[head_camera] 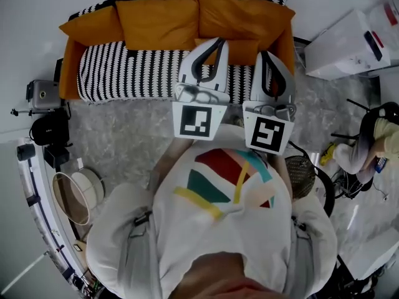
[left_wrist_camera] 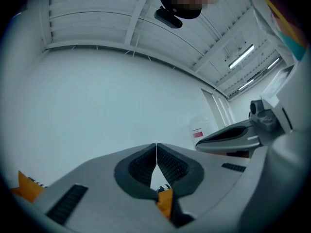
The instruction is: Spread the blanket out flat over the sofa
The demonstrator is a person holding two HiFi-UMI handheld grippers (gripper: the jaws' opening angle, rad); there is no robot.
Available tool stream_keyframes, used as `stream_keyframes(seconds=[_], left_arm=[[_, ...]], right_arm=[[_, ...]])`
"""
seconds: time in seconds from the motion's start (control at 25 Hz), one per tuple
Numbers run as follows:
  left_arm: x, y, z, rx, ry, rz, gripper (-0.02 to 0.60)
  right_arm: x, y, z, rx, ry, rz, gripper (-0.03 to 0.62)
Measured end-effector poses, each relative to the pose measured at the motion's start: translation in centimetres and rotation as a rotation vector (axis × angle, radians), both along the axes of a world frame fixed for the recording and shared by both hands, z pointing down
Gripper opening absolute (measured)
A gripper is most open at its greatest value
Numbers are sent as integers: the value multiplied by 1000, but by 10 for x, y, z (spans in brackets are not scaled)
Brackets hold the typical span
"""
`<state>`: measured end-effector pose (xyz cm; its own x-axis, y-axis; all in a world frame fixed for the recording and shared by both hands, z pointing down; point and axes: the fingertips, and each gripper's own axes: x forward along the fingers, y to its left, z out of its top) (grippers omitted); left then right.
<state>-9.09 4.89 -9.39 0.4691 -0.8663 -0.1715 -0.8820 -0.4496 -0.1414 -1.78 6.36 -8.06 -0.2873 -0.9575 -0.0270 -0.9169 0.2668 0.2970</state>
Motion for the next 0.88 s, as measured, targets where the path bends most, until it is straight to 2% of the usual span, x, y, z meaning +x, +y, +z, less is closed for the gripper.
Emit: stream_keyframes(seconds=[0.16, 0.36, 0.88], left_arm=[[-2, 1, -2, 14, -7, -4, 15], [-10, 1, -1, 0, 28, -25, 15], [-21, 3, -7, 14, 48, -46, 15]], right_arm=[[4, -1, -1, -2, -16, 10, 5], [3, -1, -2, 6, 1, 5, 5], [1, 0, -3, 2, 9, 8, 5]])
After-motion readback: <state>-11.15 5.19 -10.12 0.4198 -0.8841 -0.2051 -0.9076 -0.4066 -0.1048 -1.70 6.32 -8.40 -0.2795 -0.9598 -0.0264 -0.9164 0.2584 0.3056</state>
